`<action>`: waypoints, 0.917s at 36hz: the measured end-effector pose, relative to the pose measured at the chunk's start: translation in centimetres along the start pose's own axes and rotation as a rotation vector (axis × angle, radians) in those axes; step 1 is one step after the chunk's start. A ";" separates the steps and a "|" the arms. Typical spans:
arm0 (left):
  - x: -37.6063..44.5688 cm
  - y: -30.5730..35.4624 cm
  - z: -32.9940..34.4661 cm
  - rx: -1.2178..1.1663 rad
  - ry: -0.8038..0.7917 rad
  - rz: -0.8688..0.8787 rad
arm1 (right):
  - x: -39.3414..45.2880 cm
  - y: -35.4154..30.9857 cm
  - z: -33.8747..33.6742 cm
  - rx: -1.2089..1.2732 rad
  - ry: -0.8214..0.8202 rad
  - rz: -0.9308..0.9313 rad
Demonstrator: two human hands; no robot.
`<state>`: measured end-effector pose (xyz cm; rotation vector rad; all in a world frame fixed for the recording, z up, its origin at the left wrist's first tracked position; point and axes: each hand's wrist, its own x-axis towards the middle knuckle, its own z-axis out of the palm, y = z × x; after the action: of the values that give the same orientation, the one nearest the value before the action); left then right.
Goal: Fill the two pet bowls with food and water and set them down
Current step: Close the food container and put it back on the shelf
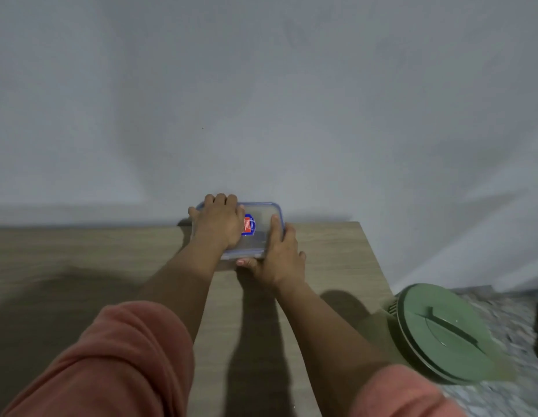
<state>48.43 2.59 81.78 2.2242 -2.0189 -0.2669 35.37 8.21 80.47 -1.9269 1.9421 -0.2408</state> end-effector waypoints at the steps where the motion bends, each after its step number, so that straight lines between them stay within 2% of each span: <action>1: -0.1 0.0 0.1 0.001 0.023 0.000 | 0.0 0.0 0.0 0.000 0.009 -0.005; 6: -1.7 0.6 -0.2 -0.002 0.077 -0.046 | -0.1 -0.3 -0.2 0.008 0.009 -0.019; 11: -2.4 0.7 -0.1 -0.236 0.098 -0.360 | -0.1 -0.4 -0.5 0.027 -0.044 -0.004; 14: -1.9 -0.3 0.4 -0.407 0.088 -0.414 | 0.0 -0.4 -0.8 0.065 -0.081 0.005; 17: -1.9 -1.7 0.6 -0.565 0.099 -0.520 | -0.1 -0.1 -0.9 0.190 -0.093 -0.018; 20: -2.7 -2.8 1.3 -0.691 0.091 -0.660 | -0.4 0.4 -0.8 0.430 -0.047 0.000; 24: -4.6 -3.2 2.2 -0.767 0.108 -0.617 | -0.8 1.0 -0.5 0.705 0.012 0.146; 27: -5.8 -3.0 2.3 -0.809 0.128 -0.583 | -1.5 0.9 -0.7 0.695 0.024 0.168; 33: -7.7 -2.5 0.5 -0.841 0.202 -0.568 | -3.1 0.2 -2.0 0.662 0.080 0.096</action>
<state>49.99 10.55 81.11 2.0437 -0.8621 -0.7399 34.31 10.96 82.65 -1.3996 1.6973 -0.8258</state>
